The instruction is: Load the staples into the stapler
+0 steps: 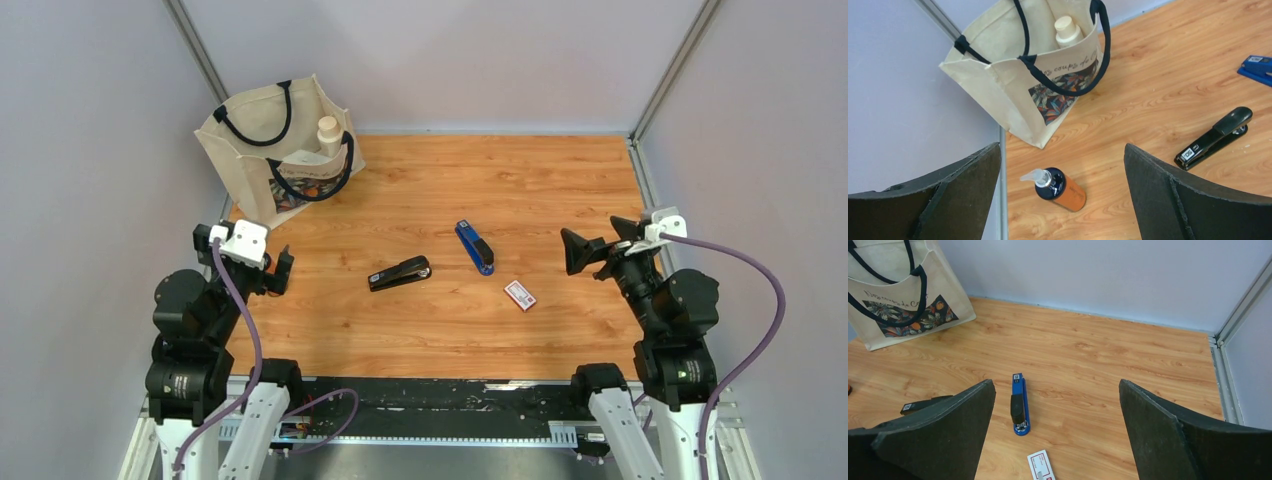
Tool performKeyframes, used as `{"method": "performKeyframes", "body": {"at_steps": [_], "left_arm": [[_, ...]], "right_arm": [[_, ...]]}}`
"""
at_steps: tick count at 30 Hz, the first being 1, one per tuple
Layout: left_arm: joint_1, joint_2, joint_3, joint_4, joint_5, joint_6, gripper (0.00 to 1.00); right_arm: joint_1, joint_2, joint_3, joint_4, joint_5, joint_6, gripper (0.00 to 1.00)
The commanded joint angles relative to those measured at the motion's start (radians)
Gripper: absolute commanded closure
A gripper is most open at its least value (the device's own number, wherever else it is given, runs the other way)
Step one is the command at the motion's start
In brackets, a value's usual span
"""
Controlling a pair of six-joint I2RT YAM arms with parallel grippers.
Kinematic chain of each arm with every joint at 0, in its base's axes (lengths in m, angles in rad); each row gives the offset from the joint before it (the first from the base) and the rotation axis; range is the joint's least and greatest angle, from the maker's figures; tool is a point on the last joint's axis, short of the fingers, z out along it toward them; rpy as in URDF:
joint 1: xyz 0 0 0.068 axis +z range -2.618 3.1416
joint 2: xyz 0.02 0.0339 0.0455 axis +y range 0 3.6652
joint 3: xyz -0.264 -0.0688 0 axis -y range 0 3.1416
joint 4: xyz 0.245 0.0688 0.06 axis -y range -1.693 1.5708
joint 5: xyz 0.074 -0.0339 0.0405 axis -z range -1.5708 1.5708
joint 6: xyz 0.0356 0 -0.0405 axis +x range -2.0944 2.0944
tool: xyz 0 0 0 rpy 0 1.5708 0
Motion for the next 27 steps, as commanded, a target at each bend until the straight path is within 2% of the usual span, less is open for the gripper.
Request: {"method": "performKeyframes", "body": {"at_steps": [1,16,21,27], "left_arm": [[0.027,0.002,-0.038,0.015,0.027,0.001,0.00],[0.031,0.002,-0.061,-0.003,0.095,0.009,0.00],[0.031,0.026,-0.067,-0.015,0.142,0.018,0.00],[0.030,0.061,-0.072,-0.040,0.203,0.044,0.00]], "right_arm": [[0.019,-0.038,-0.011,0.063,-0.011,0.018,0.00],[0.022,-0.012,-0.116,0.128,-0.088,-0.111,0.00],[0.021,0.102,-0.073,0.053,-0.105,-0.137,0.00],[0.022,0.298,-0.034,-0.041,-0.045,-0.215,0.00]]}}
